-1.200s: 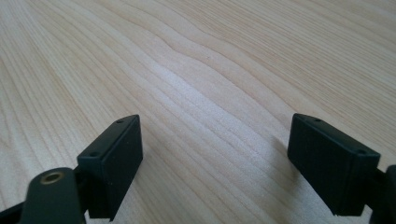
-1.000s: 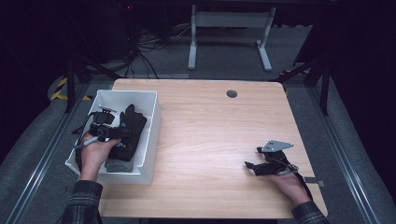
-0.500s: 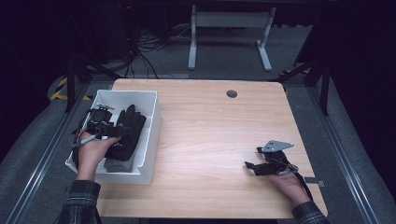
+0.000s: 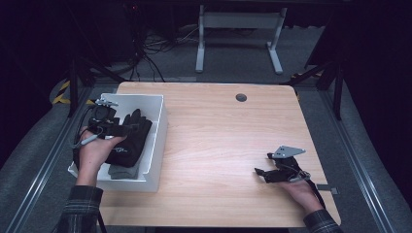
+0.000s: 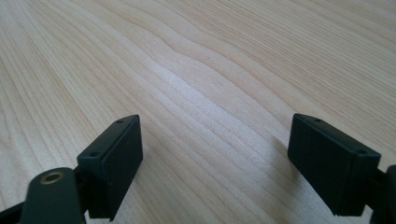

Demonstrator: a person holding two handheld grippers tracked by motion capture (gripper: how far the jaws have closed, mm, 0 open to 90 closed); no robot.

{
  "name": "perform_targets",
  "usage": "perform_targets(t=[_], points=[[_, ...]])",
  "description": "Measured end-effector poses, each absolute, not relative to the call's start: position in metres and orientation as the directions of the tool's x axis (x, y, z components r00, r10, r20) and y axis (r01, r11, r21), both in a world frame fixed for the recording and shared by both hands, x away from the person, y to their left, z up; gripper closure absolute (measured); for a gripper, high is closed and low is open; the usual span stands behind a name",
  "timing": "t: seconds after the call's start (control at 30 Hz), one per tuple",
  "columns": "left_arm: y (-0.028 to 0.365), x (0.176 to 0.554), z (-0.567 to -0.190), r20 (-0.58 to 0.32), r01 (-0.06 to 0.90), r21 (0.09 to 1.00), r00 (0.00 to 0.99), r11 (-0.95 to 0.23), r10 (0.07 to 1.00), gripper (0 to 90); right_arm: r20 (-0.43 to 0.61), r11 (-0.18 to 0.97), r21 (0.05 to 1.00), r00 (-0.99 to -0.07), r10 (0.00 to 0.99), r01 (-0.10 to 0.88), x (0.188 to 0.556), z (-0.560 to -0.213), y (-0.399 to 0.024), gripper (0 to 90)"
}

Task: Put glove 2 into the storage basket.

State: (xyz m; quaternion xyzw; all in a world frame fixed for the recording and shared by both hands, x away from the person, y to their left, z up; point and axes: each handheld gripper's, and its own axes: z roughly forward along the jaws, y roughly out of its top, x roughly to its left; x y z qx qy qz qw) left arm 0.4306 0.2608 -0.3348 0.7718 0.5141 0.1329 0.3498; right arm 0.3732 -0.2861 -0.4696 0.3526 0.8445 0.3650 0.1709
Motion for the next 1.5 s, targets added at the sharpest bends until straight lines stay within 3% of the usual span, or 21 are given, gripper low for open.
perform_targets(t=[0.77, 1.5], points=[[0.196, 0.422, -0.298, -0.152, 0.593, 0.747, 0.592, -0.3, 0.792, 20.4, -0.031, 0.485, 0.737, -0.693, 0.72, 0.471, 0.373, -0.47, -0.286, 18.6], [0.123, 0.407, -0.299, -0.169, 0.526, 0.772, 0.712, -0.357, 0.682, 20.0, -0.031, 0.485, 0.737, -0.693, 0.72, 0.471, 0.373, -0.47, -0.286, 18.5]])
